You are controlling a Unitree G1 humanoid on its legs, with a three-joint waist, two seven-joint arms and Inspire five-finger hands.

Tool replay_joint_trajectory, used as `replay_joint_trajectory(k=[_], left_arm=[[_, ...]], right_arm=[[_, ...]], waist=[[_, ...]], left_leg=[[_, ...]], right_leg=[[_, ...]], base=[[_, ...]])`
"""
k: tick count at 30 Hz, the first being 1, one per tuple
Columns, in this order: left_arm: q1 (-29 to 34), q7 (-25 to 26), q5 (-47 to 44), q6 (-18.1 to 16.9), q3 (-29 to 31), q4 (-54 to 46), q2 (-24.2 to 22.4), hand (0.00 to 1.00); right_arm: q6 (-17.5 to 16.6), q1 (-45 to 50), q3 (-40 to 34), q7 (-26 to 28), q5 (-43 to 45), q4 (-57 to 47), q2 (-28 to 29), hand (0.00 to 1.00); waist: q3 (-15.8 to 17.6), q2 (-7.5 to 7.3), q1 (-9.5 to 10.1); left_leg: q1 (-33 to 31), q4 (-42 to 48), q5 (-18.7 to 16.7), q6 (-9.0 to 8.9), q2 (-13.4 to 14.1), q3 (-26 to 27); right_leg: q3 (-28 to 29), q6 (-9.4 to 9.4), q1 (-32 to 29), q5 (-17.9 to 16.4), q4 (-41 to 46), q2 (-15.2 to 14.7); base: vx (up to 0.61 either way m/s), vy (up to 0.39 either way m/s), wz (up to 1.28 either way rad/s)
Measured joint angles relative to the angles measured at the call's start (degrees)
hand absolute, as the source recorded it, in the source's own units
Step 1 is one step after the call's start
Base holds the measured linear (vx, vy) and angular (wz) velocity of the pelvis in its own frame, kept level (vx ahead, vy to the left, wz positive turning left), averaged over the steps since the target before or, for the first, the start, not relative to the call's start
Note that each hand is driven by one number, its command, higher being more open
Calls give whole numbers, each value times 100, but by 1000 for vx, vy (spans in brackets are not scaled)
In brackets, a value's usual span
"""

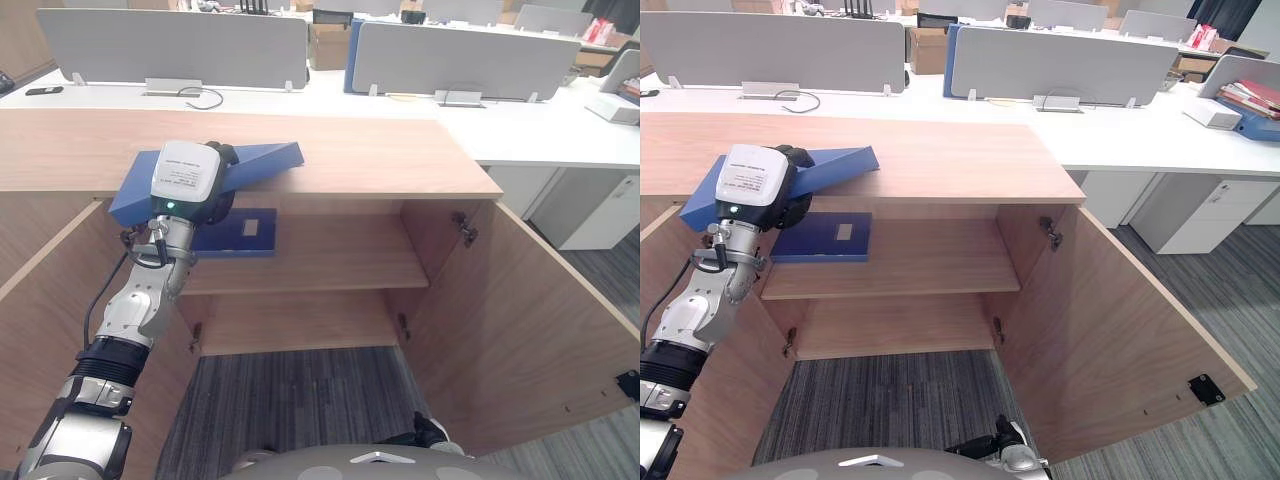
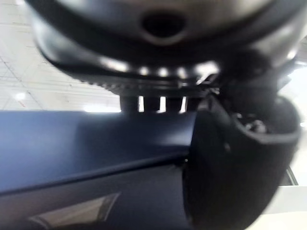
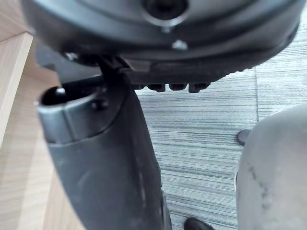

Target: Walk over to the cabinet, pick up the folder, carry it to the office cabinet, place the folder inside the office cabinet, then close the office cabinet door

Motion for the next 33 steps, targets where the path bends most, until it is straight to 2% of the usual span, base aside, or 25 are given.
replay_joint_trajectory(k=[3,4,8,14,17,20,21,22,24,25,27,29,33], left_arm=[[480,-78,-6,136,539,-588,-480,0],[854,-111,-26,207,820,-1113,-806,0],[1767,-80,-170,132,973,-2785,-1635,0],[2487,-61,-980,-129,898,-3953,-2198,0],[2729,-132,-1607,-321,892,-4228,-2279,0],[3089,-399,-3686,-482,1094,-4420,-2509,0],[3127,-428,-3994,-495,1164,-4420,-2531,0],[3170,-603,-4952,-519,1383,-4419,-2577,0],[3170,-770,-6037,-545,1723,-4418,-2640,0],[3172,-958,-6901,-636,2026,-4418,-2713,0],[3171,-1146,-7785,-799,2408,-4419,-2803,0],[3229,-1510,-8794,-1114,2853,-4449,-3010,0],[3391,-1913,-9584,-1312,3069,-4491,-3157,0]], right_arm=[[0,-11,131,24,2,-53,-21,100],[-1,10,189,37,2,-111,-33,100],[23,65,291,67,1,-118,-79,100],[43,264,630,143,16,-584,-89,100],[50,287,670,138,91,-619,-76,100],[189,272,652,34,1087,-856,-3,100],[202,272,650,14,1240,-963,12,100],[209,275,643,-7,1633,-1278,19,100],[205,275,578,-22,2042,-1803,24,100],[163,279,478,-12,2376,-2308,32,100],[84,304,286,34,2741,-3153,38,100],[-253,414,-64,92,3317,-4505,51,100],[-669,424,-403,214,4153,-5625,57,100]], waist=[[1,-3,-49],[-3,-17,-66],[-5,-49,49],[-17,-63,28],[-21,-69,40],[-27,-69,40],[-24,-66,32],[-14,-51,29],[5,-24,30],[21,-2,32],[40,25,33],[46,34,58],[46,33,54]], left_leg=[[-2,2,-8,-4,-5,-8],[-5,4,-13,-10,-3,-2],[-11,5,-39,-21,-1,-6],[-14,2,-47,-14,2,-19],[-15,1,-54,-9,3,-28],[-20,4,-31,15,-7,-64],[-20,4,-29,16,-5,-70],[-17,4,-26,19,-3,-73],[-17,4,-19,25,-6,-83],[-16,4,-11,30,-8,-89],[-16,4,-2,35,-11,-101],[-17,4,9,31,-24,-169],[-18,4,14,26,-28,-232]], right_leg=[[6,2,0,2,-6,-4],[22,5,-1,6,0,-2],[31,3,1,4,-4,5],[31,3,-2,1,2,9],[23,2,-3,-6,2,11],[-25,7,12,0,39,10],[-31,7,12,0,45,12],[-35,6,10,0,63,14],[-38,3,6,-2,90,11],[-39,0,4,-4,103,9],[-44,-6,4,-7,114,8],[-106,-21,35,-18,117,2],[-190,-40,80,-33,105,5]], base=[[0,0,0],[0,0,0],[0,0,0],[0,0,0],[0,0,2],[0,0,5],[0,0,3],[0,0,0],[0,0,2],[0,0,4],[-20,-7,5],[-23,-20,12],[-10,-22,10]])
